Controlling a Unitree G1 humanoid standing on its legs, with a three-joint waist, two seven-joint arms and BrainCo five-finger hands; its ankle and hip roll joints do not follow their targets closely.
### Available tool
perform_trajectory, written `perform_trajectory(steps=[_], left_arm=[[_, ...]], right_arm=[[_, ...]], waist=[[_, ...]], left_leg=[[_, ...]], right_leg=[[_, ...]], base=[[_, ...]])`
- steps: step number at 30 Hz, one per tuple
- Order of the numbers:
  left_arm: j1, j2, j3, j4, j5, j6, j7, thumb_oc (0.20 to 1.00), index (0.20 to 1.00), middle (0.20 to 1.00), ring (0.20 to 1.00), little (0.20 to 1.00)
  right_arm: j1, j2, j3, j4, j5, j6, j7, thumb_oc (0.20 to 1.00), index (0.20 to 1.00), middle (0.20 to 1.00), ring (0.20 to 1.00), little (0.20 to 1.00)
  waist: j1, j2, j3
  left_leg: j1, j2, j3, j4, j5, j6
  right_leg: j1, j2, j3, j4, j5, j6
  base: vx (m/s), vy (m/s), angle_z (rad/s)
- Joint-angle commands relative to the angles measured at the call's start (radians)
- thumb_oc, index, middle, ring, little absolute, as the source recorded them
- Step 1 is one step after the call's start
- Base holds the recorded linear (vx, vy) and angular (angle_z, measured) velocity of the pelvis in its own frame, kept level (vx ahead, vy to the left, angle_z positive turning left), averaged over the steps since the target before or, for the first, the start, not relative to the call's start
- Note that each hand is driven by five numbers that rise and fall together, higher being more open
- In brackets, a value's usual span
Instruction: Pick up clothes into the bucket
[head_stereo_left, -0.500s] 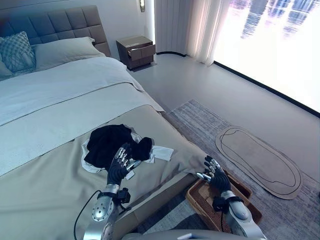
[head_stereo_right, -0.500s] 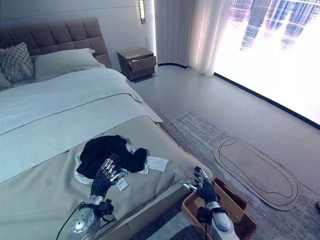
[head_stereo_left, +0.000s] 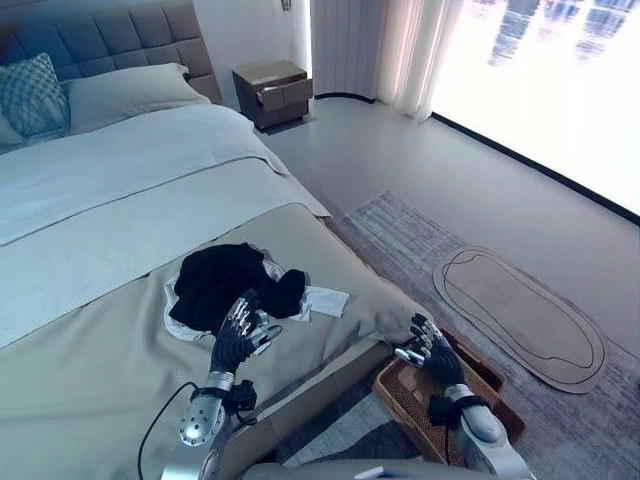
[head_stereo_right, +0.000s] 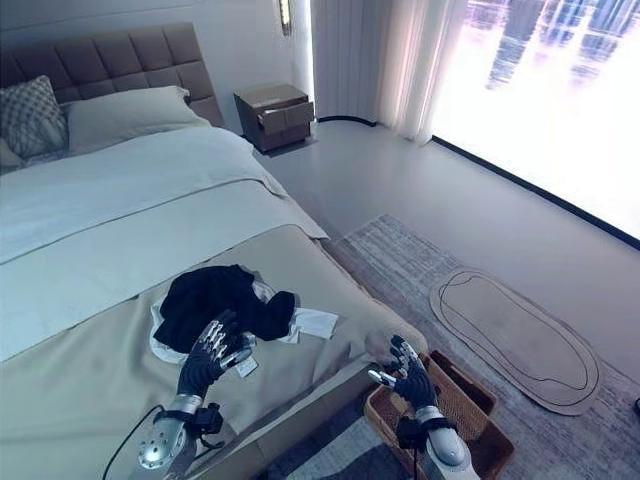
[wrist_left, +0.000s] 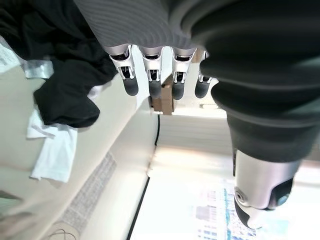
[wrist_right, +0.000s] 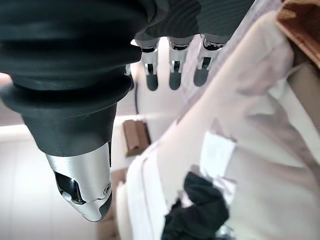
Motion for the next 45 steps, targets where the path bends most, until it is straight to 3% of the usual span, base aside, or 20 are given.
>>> perform_trajectory(steps=[1, 6, 7, 10, 12, 18, 23, 33, 40, 45], left_arm=[[-0.085, 0.086, 0.075, -0.055, 0.055, -0.065, 0.036, 1.000, 1.000, 1.000, 1.000, 1.000], [-0.140, 0.109, 0.077, -0.051, 0.119, -0.065, 0.093, 1.000, 1.000, 1.000, 1.000, 1.000], [-0.168, 0.126, 0.086, -0.046, 0.197, -0.053, 0.142, 1.000, 1.000, 1.000, 1.000, 1.000], [-0.212, 0.133, 0.100, -0.028, 0.255, -0.044, 0.196, 1.000, 1.000, 1.000, 1.000, 1.000], [-0.305, 0.171, 0.127, -0.004, 0.387, -0.023, 0.301, 1.000, 1.000, 1.000, 1.000, 1.000], [-0.444, 0.213, 0.179, 0.032, 0.548, 0.024, 0.459, 1.000, 1.000, 1.000, 1.000, 1.000], [-0.535, 0.259, 0.212, 0.034, 0.645, 0.072, 0.577, 1.000, 1.000, 1.000, 1.000, 1.000], [-0.715, 0.378, 0.209, 0.030, 0.789, 0.147, 0.649, 1.000, 1.000, 1.000, 1.000, 1.000], [-0.846, 0.481, 0.158, 0.166, 0.837, 0.206, 0.661, 1.000, 1.000, 1.000, 1.000, 1.000], [-0.842, 0.499, 0.175, 0.139, 0.886, 0.214, 0.691, 1.000, 1.000, 1.000, 1.000, 1.000]], right_arm=[[-0.079, -0.012, -0.027, -0.123, -0.024, -0.057, 0.017, 1.000, 1.000, 1.000, 1.000, 1.000], [-0.138, -0.032, -0.036, -0.135, -0.029, -0.064, 0.000, 1.000, 1.000, 1.000, 1.000, 1.000], [-0.149, -0.038, -0.044, -0.133, -0.033, -0.065, -0.009, 1.000, 1.000, 1.000, 1.000, 1.000], [-0.168, -0.041, -0.054, -0.134, -0.033, -0.067, -0.016, 1.000, 1.000, 1.000, 1.000, 1.000], [-0.209, -0.045, -0.059, -0.129, -0.022, -0.076, -0.032, 1.000, 1.000, 1.000, 1.000, 1.000], [-0.297, -0.052, -0.054, -0.143, -0.020, -0.092, -0.062, 1.000, 1.000, 1.000, 1.000, 1.000], [-0.351, -0.054, -0.045, -0.177, -0.015, -0.107, -0.083, 1.000, 1.000, 1.000, 1.000, 1.000], [-0.372, -0.072, -0.056, -0.197, -0.005, -0.117, -0.072, 1.000, 1.000, 1.000, 1.000, 1.000], [-0.372, -0.080, -0.053, -0.189, 0.018, -0.123, -0.037, 1.000, 1.000, 1.000, 1.000, 1.000], [-0.362, -0.083, -0.055, -0.194, 0.024, -0.132, -0.030, 1.000, 1.000, 1.000, 1.000, 1.000]], waist=[[0.044, -0.085, 0.106], [0.054, -0.094, 0.176], [0.055, -0.095, 0.205], [0.054, -0.098, 0.234], [0.049, -0.105, 0.287], [0.036, -0.110, 0.322], [0.022, -0.119, 0.346], [-0.011, -0.125, 0.370], [-0.047, -0.137, 0.363], [-0.053, -0.140, 0.356]], left_leg=[[-0.100, -0.061, 0.009, 0.181, -0.098, 0.042], [-0.197, -0.061, -0.003, 0.257, -0.110, 0.050], [-0.231, -0.062, -0.008, 0.281, -0.113, 0.051], [-0.288, -0.062, -0.015, 0.332, -0.124, 0.056], [-0.397, -0.074, -0.022, 0.442, -0.151, 0.063], [-0.586, -0.083, -0.033, 0.601, -0.197, 0.066], [-0.678, -0.081, -0.032, 0.636, -0.200, 0.072], [-0.772, -0.086, -0.036, 0.647, -0.198, 0.075], [-0.818, -0.084, -0.033, 0.647, -0.197, 0.076], [-0.831, -0.084, -0.029, 0.643, -0.197, 0.076]], right_leg=[[-0.174, -0.018, 0.007, 0.125, 0.075, -0.034], [-0.256, -0.036, 0.005, 0.179, 0.074, -0.038], [-0.291, -0.045, 0.004, 0.204, 0.070, -0.038], [-0.350, -0.062, 0.012, 0.262, 0.052, -0.043], [-0.453, -0.075, 0.026, 0.372, 0.018, -0.052], [-0.637, -0.076, 0.056, 0.507, -0.020, -0.063], [-0.732, -0.073, 0.068, 0.527, -0.015, -0.061], [-0.824, -0.078, 0.068, 0.528, -0.003, -0.055], [-0.867, -0.072, 0.081, 0.513, 0.014, -0.050], [-0.876, -0.071, 0.079, 0.501, 0.018, -0.047]], base=[[-0.16, 0.027, 0.10], [-0.15, 0.038, 0.21], [-0.11, 0.050, 0.11], [-0.16, 0.073, 0.15], [-0.19, 0.075, 0.15], [-0.08, 0.046, 0.06], [-0.05, 0.027, -0.02], [-0.01, 0.004, -0.01], [0.00, 0.007, 0.02], [0.00, 0.003, -0.01]])
